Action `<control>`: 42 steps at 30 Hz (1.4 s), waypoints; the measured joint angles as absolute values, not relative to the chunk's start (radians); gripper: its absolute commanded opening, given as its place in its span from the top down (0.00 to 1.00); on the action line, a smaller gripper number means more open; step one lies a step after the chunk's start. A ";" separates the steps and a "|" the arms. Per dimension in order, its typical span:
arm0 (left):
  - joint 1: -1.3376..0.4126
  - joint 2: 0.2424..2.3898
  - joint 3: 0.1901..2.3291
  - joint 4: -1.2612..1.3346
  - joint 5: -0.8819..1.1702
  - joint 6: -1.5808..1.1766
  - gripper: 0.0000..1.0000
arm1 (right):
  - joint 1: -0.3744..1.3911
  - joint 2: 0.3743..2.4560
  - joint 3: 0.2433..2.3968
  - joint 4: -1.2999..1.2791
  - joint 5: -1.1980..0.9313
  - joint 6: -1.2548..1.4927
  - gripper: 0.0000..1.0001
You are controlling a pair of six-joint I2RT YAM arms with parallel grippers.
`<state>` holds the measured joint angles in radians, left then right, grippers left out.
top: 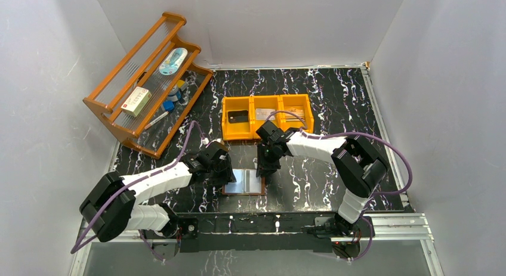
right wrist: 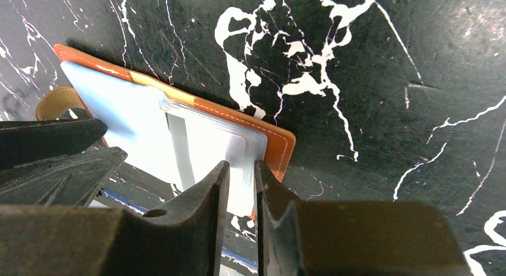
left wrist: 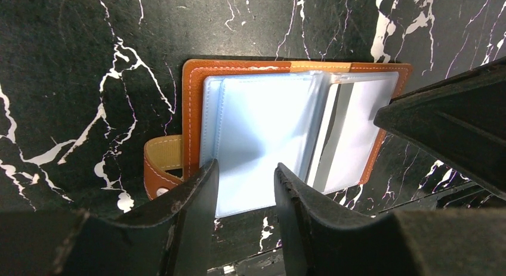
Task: Take the credit cards out of the card holder
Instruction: Remove the credit card from the card holder.
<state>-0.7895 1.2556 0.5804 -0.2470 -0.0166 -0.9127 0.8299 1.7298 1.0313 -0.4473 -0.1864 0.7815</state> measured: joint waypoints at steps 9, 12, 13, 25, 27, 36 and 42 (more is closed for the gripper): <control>-0.789 1.273 0.580 -0.223 0.004 -0.920 0.68 | 0.830 1.729 1.031 -0.447 -0.189 0.781 0.72; -0.789 1.276 0.580 -0.220 0.011 -0.921 0.70 | 0.834 1.732 1.031 -0.445 -0.193 0.778 0.86; -0.789 1.277 0.580 -0.217 0.012 -0.921 0.70 | 0.838 1.737 1.032 -0.445 -0.192 0.777 0.91; -0.789 1.271 0.571 -0.216 0.026 -0.927 0.70 | 0.866 1.770 1.056 -0.438 -0.204 0.801 0.77; -0.789 1.270 0.571 -0.219 0.026 -0.927 0.71 | 0.865 1.760 1.031 -0.395 -0.228 0.823 0.70; -0.789 1.277 0.570 -0.217 0.032 -0.928 0.75 | 0.833 1.715 0.895 -0.187 -0.327 0.912 0.98; -0.789 1.264 0.569 -0.233 0.021 -0.928 0.69 | 0.833 1.699 0.892 -0.173 -0.312 0.905 1.00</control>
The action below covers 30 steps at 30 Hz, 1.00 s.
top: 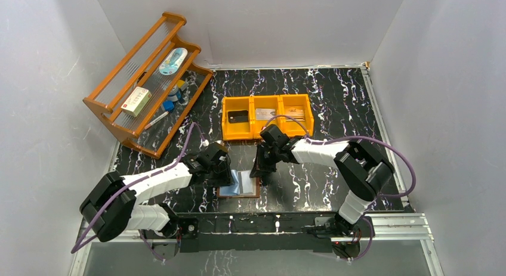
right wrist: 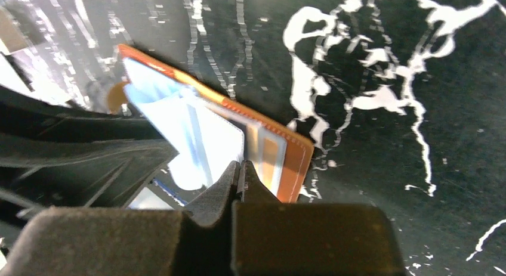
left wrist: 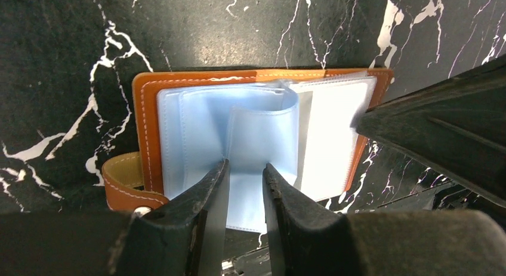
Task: Take the credit cards out of the card holder
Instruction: Remove the credit card from the card holder.
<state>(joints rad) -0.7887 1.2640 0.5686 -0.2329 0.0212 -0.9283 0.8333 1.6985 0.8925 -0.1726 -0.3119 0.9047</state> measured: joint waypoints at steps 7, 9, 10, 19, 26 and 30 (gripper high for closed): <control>-0.789 1.204 0.580 -0.337 -0.051 -0.935 0.52 | 0.830 1.646 0.888 -0.100 -0.347 0.914 1.00; -0.789 1.191 0.598 -0.381 -0.079 -0.934 0.47 | 0.826 1.652 0.888 -0.113 -0.348 0.914 1.00; -0.789 1.185 0.606 -0.395 -0.089 -0.934 0.47 | 0.825 1.655 0.888 -0.115 -0.347 0.914 1.00; -0.789 1.153 0.669 -0.428 -0.112 -0.907 0.47 | 0.818 1.694 0.887 -0.157 -0.342 0.915 0.79; -0.789 1.184 0.669 -0.339 -0.019 -0.883 0.47 | 0.818 1.694 0.888 -0.157 -0.345 0.915 0.71; -0.789 1.212 0.656 -0.271 0.027 -0.890 0.45 | 0.818 1.697 0.887 -0.154 -0.363 0.916 0.70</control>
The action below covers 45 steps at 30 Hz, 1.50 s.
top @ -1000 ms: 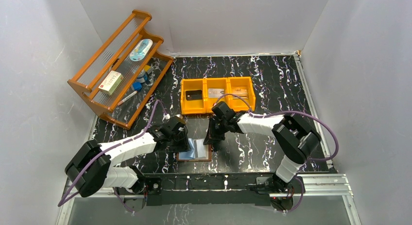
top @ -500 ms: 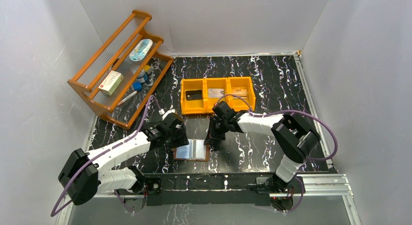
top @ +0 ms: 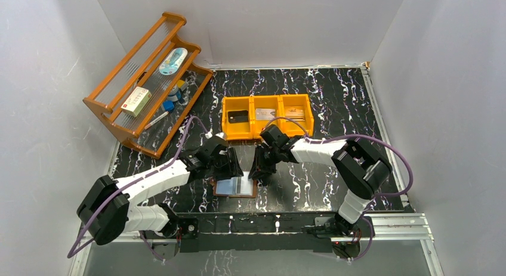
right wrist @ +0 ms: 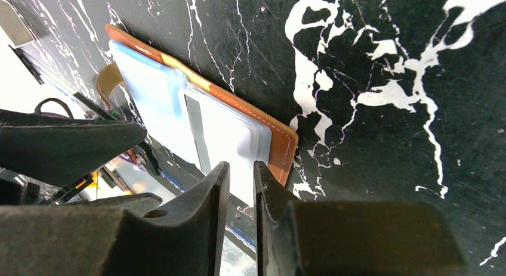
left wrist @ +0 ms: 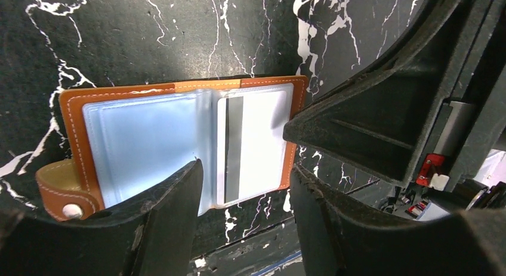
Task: Take the credit cards out of the card holder
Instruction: Remove the credit card from the card holder.
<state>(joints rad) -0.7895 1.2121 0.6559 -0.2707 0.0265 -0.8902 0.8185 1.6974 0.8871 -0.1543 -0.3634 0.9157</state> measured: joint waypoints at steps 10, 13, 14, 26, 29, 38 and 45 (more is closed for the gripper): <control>-0.789 1.297 0.582 -0.159 0.099 -0.922 0.50 | 0.818 1.754 0.888 -0.127 -0.411 0.926 0.84; -0.789 1.297 0.575 -0.142 0.108 -0.931 0.53 | 0.818 1.756 0.888 -0.132 -0.406 0.925 0.86; -0.789 1.297 0.572 -0.136 0.109 -0.935 0.54 | 0.817 1.757 0.889 -0.133 -0.406 0.925 0.86; -0.781 1.293 0.515 -0.083 0.121 -0.975 0.97 | 0.808 1.763 0.894 -0.144 -0.413 0.925 0.88; -0.771 1.279 0.485 -0.046 0.147 -0.993 1.00 | 0.801 1.763 0.895 -0.150 -0.415 0.924 0.88; -0.762 1.211 0.452 -0.040 0.148 -1.015 1.00 | 0.802 1.763 0.908 -0.171 -0.407 0.917 0.74; -0.761 1.144 0.453 -0.079 0.124 -0.991 1.00 | 0.815 1.760 0.942 -0.185 -0.389 0.884 0.60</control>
